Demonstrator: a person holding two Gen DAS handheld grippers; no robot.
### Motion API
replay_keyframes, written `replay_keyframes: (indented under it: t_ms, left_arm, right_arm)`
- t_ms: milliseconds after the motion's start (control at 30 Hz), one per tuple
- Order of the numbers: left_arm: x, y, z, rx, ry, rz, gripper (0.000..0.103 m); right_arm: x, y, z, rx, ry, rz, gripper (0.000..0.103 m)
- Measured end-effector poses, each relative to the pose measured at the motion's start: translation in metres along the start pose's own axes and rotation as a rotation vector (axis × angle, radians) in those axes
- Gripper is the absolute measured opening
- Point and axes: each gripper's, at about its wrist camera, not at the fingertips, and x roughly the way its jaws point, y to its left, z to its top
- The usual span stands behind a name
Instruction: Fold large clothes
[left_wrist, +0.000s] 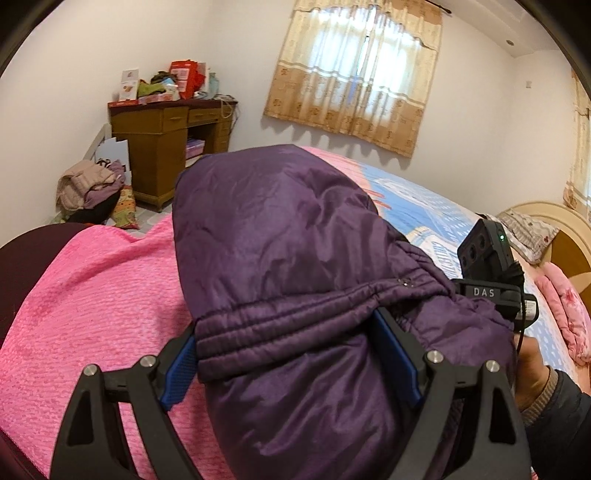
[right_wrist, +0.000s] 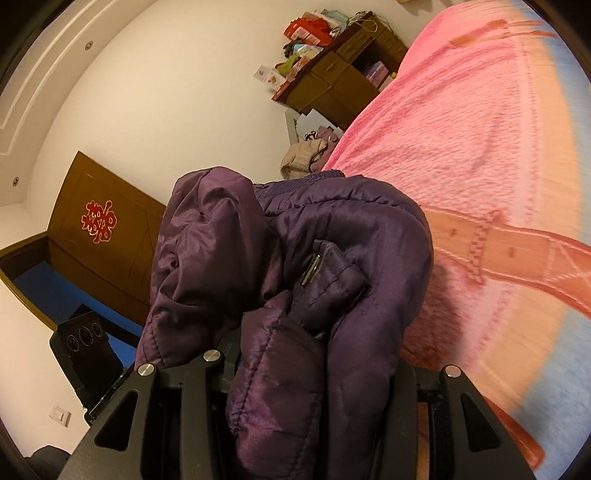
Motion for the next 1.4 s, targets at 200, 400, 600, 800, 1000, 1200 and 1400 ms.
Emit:
replay_keyframes:
  t_ms: [200,400,600,800,1000,1200,1400]
  left_arm:
    - [0.010,0.022,-0.010,-0.042,0.027,0.024,0.089]
    - [0.019,0.034,-0.018,-0.053,0.043,0.044,0.091]
    - [0.026,0.037,-0.021,-0.004,0.036,0.101,0.103]
    - [0.033,0.043,-0.025,-0.033,0.053,0.070,0.103]
    - [0.030,0.040,-0.023,-0.030,0.048,0.085,0.103]
    - [0.009,0.030,-0.022,0.019,0.016,0.166,0.103]
    - [-0.021,0.018,-0.020,0.083,-0.030,0.212,0.103]
  right_arm:
    - [0.017,0.002,0.005,-0.002,0.032,-0.003,0.044]
    - [0.030,-0.005,0.012,-0.005,0.057,-0.026,0.044]
    - [0.045,-0.015,0.013,0.015,0.079,-0.059,0.044]
    - [0.053,-0.038,0.009,0.061,0.079,-0.020,0.045]
    - [0.058,-0.044,0.011,0.073,0.082,-0.014,0.049]
    - [0.032,-0.049,0.012,0.125,0.005,-0.049,0.075]
    - [-0.009,-0.025,0.008,0.094,-0.082,-0.130,0.075]
